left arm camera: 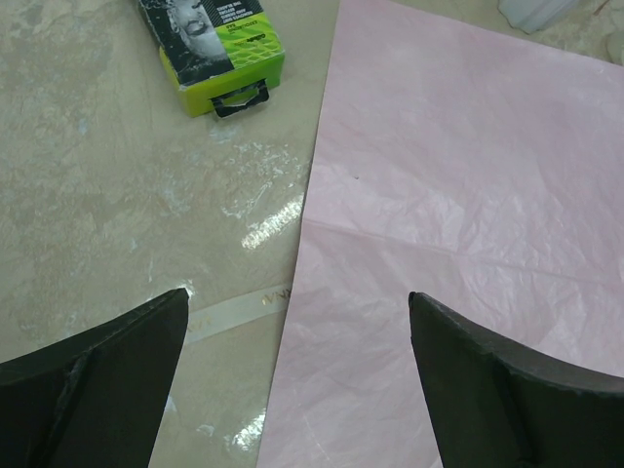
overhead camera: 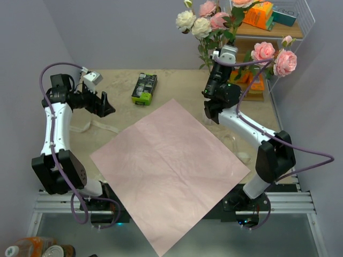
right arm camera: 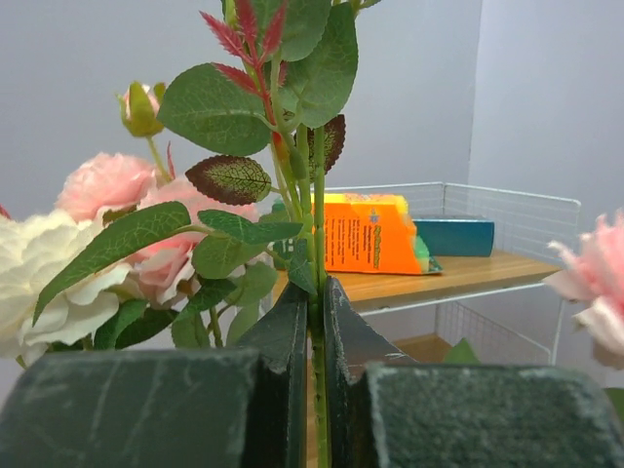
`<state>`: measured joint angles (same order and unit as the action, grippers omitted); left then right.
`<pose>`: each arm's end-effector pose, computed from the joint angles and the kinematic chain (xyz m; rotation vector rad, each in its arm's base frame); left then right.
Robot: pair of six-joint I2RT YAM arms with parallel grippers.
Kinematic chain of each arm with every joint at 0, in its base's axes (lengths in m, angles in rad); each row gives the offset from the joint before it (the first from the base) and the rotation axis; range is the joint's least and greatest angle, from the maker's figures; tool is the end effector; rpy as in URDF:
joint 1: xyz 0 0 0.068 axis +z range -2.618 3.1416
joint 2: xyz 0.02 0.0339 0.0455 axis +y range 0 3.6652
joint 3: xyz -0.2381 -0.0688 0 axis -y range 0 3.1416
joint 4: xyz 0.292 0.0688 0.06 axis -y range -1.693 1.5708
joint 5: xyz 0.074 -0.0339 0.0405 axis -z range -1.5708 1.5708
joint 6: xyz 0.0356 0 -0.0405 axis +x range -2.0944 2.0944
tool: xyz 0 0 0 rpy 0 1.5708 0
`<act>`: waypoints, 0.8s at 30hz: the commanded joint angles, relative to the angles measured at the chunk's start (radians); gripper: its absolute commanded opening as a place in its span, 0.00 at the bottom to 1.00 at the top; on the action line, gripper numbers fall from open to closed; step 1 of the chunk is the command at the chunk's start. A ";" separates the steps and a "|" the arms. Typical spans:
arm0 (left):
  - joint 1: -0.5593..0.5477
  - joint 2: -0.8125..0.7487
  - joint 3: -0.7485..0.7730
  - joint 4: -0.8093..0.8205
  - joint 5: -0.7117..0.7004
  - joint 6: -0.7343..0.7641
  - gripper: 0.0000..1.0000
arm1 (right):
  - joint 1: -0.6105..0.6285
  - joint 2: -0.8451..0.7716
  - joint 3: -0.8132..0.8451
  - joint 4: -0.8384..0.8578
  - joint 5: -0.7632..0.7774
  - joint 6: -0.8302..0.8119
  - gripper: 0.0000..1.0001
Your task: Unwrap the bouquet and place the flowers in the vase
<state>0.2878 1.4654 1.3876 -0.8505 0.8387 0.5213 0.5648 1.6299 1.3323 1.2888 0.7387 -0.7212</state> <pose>0.3425 0.0738 0.3091 0.5738 2.1226 -0.6065 0.3387 0.1862 0.4069 0.2438 0.8759 -0.3595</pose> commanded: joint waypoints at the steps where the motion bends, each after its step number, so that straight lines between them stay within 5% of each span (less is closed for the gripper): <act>1: 0.010 0.015 0.044 0.021 0.036 0.036 0.99 | -0.005 0.031 0.047 0.113 -0.004 0.020 0.00; 15: 0.010 0.016 0.050 0.011 0.036 0.045 0.99 | -0.013 0.012 -0.074 0.080 0.051 0.072 0.00; 19: 0.010 0.009 0.042 0.014 0.043 0.040 0.99 | -0.009 -0.109 -0.189 0.021 0.062 0.137 0.18; 24: 0.008 -0.007 0.050 0.005 0.048 0.031 0.99 | -0.002 -0.203 -0.265 -0.168 0.042 0.235 0.64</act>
<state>0.2878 1.4841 1.3952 -0.8528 0.8490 0.5434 0.5564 1.5249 1.0904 1.2224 0.7815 -0.5842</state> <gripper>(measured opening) 0.992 0.524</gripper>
